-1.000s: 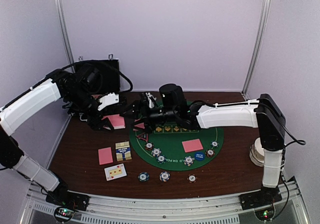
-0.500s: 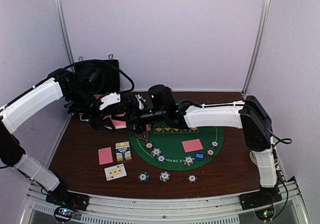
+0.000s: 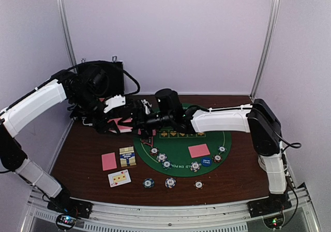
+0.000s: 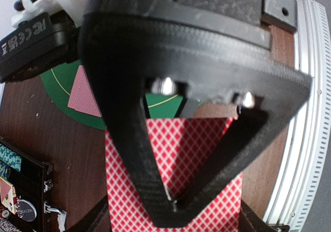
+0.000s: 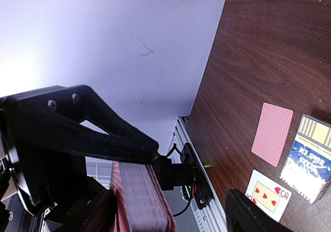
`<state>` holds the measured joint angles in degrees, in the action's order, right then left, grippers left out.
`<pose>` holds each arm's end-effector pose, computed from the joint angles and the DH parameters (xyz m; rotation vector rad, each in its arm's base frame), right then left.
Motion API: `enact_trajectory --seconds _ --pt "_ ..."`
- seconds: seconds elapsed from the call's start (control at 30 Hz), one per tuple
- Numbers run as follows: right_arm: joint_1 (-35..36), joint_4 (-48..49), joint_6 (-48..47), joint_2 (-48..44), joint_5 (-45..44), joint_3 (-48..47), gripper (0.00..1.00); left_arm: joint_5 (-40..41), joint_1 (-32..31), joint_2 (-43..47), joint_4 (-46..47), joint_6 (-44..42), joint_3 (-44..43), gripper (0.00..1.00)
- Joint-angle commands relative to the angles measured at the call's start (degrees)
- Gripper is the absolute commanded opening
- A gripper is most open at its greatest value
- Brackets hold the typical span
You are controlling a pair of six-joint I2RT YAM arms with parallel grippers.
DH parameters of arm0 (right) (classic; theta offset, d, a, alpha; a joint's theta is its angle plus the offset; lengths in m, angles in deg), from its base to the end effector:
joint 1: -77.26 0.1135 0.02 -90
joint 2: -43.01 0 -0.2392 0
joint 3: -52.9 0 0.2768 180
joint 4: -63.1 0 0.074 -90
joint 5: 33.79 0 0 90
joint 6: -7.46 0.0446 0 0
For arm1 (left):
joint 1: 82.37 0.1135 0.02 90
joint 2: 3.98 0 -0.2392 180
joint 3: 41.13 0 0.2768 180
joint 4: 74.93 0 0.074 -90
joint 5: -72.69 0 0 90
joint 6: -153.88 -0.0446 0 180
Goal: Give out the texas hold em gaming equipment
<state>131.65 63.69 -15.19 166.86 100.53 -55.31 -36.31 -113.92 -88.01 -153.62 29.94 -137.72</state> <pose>0.2786 0.4426 0.2100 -0.4521 2.3565 1.9879 0.2585 -0.1758 0.3054 1.5333 2.2085 -0.4377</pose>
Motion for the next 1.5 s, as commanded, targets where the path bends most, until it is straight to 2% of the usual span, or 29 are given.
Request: enact_trajectory --seconds 0.0,0.17,0.4,0.53,0.7,0.93,1.1,1.47 --pt "-1.8 -1.8 -0.8 -3.0 -0.1 4.2 0.73 -1.5 0.2 0.6 1.6 0.6 -3.1 0.00" --pt "-2.2 -2.8 -1.9 -4.5 0.2 4.7 0.72 -1.5 0.2 0.9 1.4 0.5 -2.8 0.00" --pt "-2.0 -1.6 -1.1 -4.9 2.8 1.8 0.77 -1.1 0.2 1.1 1.4 0.7 -2.4 0.00" --pt "-2.1 -6.7 -3.5 -5.3 3.7 -0.8 0.75 -0.9 0.3 1.0 1.1 0.7 -2.5 0.00" --pt "-2.9 -13.8 -7.2 -6.4 4.5 -1.6 0.64 -0.9 0.2 0.8 0.8 0.6 -2.7 0.00" --pt "-3.6 -22.4 -12.0 -6.9 4.7 -3.4 0.60 -1.1 0.2 0.5 0.7 0.6 -3.1 0.00" --pt "-3.9 -22.3 -11.9 -7.4 5.1 -4.0 0.52 -0.9 0.2 0.4 0.6 0.5 -3.2 0.00" --pt "-4.5 -20.1 -9.7 -10.2 5.9 -2.5 0.23 -0.8 0.2 0.4 0.6 0.5 -3.2 0.00"
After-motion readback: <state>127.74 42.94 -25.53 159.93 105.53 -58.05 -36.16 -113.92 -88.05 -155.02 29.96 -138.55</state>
